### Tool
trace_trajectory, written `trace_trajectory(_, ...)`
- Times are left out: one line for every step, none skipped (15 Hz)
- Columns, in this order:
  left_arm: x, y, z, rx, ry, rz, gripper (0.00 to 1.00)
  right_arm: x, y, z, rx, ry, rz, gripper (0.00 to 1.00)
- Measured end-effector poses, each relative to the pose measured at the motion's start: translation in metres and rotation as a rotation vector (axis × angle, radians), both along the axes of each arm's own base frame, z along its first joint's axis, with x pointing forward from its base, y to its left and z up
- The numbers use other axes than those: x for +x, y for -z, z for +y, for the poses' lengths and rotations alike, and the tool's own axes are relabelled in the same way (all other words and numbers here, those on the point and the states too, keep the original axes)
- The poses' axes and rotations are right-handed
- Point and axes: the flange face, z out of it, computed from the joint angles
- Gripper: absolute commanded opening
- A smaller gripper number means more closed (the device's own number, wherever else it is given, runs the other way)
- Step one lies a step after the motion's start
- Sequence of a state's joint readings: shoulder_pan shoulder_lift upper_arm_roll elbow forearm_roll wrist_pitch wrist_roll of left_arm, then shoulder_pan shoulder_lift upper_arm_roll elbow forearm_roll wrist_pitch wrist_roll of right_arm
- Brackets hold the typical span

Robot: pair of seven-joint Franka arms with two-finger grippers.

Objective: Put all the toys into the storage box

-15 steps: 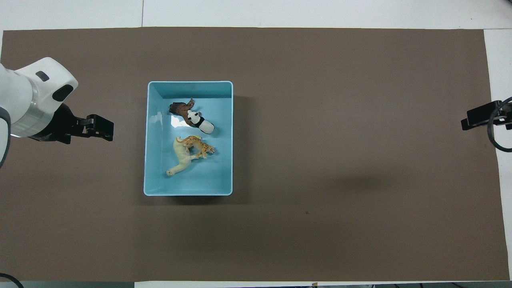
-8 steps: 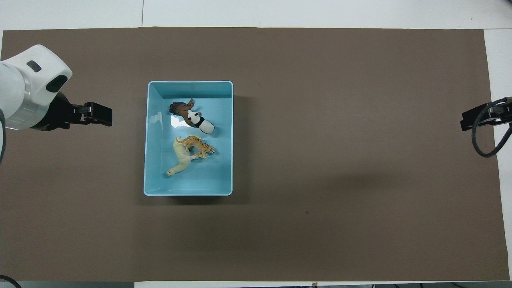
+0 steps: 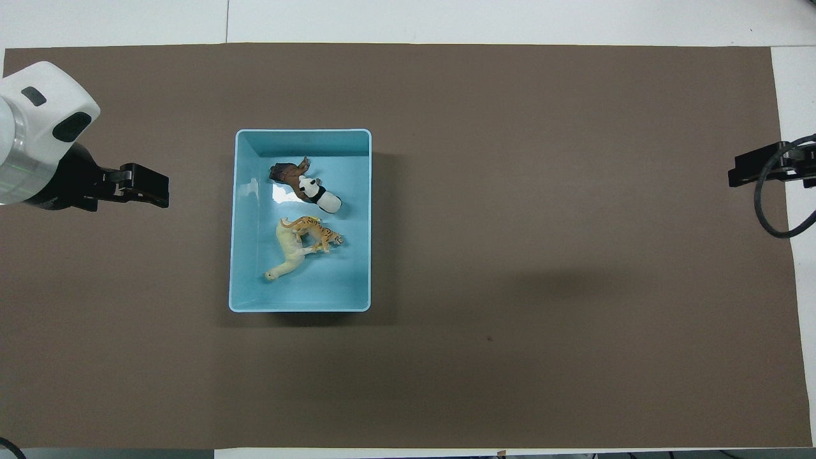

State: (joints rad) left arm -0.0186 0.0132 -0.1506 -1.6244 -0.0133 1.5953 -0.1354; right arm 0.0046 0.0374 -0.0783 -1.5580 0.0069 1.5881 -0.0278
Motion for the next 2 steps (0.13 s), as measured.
trace_trajectory(-0.0001,0.0001,0.0003,0.000,0.000,0.001,1.00,0.0000,-0.0002,0.0002,0.003,0.000,-0.001,1.00)
trace_trajectory(0.0000,0.0001,0.0008,0.000,-0.001,0.001,1.00,0.0000,-0.0003,0.0001,0.004,0.001,-0.001,1.00)
